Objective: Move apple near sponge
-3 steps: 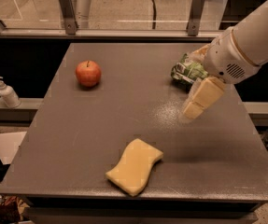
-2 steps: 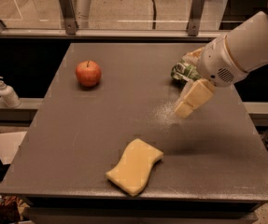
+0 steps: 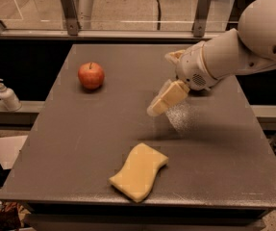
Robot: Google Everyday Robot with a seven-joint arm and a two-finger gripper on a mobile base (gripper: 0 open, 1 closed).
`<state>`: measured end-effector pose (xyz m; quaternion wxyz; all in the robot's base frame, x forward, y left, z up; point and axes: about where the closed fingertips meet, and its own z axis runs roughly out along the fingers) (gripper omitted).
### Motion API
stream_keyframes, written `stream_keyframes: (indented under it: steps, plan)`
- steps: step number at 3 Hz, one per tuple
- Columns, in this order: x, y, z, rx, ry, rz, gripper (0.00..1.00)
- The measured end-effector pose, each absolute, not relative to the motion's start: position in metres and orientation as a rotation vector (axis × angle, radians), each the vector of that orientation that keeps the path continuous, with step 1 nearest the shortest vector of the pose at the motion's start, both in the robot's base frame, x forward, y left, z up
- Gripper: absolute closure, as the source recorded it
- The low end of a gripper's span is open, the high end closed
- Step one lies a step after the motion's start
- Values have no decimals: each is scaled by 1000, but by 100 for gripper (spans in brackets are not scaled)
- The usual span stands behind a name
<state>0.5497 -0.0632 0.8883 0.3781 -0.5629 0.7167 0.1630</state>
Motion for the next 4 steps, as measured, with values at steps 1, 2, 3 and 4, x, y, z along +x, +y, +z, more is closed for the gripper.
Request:
stream_keyframes:
  steps: [1,2,3,4]
  plan:
    - [572,-29,884,-1438,1767,411,0]
    - [590,7,875,-1454,1721,420,0]
    - [604,42,869,-1475,1692,441,0]
    - [621,71,865,-1469,1690,477,0]
